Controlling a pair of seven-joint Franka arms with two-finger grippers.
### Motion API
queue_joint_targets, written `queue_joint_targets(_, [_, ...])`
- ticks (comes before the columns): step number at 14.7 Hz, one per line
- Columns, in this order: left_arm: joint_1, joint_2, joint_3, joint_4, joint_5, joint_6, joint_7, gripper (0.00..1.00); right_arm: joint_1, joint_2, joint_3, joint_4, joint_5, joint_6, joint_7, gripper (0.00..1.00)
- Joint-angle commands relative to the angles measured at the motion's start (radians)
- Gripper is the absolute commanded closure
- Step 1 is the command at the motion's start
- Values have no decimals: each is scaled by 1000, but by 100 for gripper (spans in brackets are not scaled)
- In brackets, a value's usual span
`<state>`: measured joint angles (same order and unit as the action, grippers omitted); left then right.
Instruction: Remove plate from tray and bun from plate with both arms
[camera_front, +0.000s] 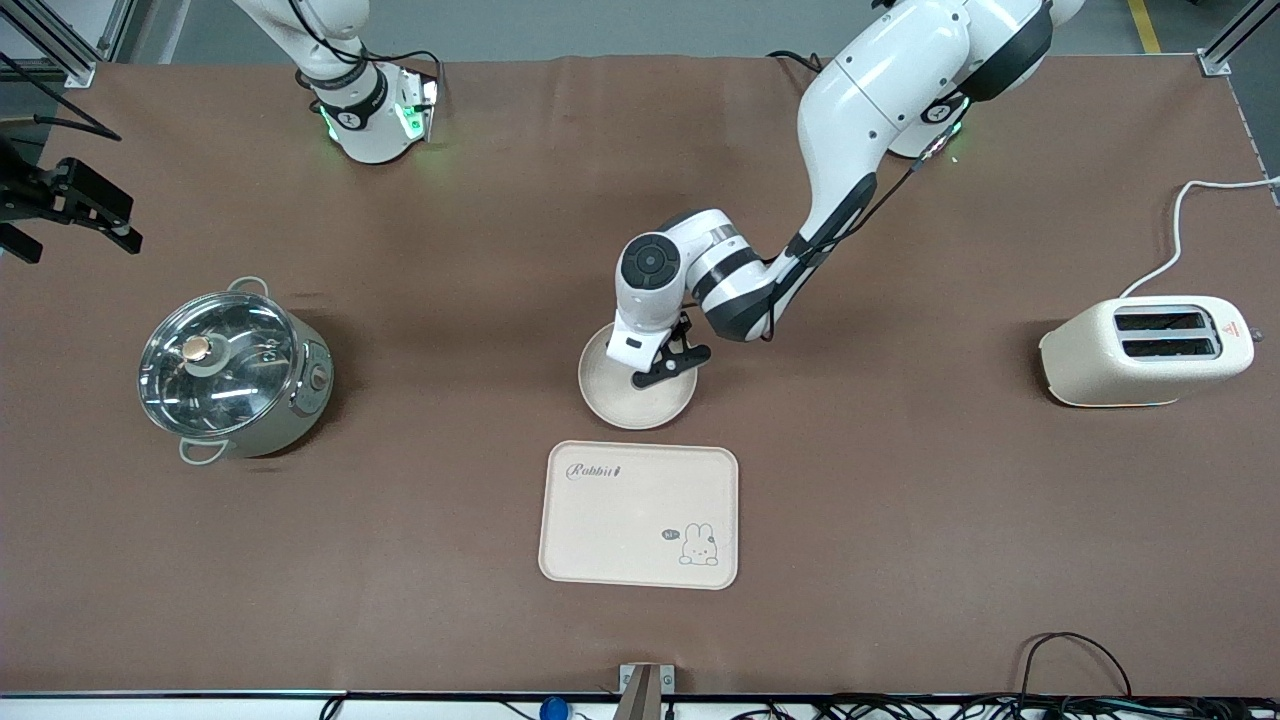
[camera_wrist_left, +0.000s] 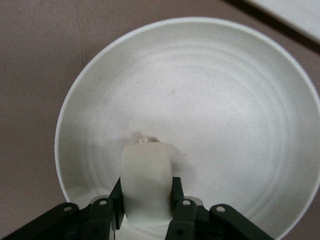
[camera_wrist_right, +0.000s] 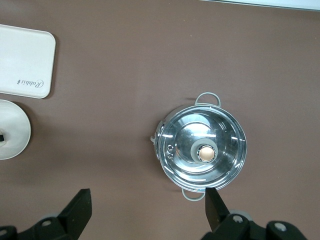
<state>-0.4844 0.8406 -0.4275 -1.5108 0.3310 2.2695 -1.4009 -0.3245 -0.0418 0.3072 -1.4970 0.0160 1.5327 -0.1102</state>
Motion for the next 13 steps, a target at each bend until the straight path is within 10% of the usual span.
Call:
queue_joint_targets(1, [7, -32, 4, 12, 26, -13, -18, 84, 85, 10, -86, 17, -16, -9, -9, 0])
queue_joint_targets(10, [294, -193, 0, 1, 40, -212, 224, 88, 110, 10, -103, 18, -22, 4, -19, 0])
queue_joint_targets(13, [416, -183, 3, -32, 43, -231, 327, 87, 276, 11, -303, 20, -24, 4, -31, 0])
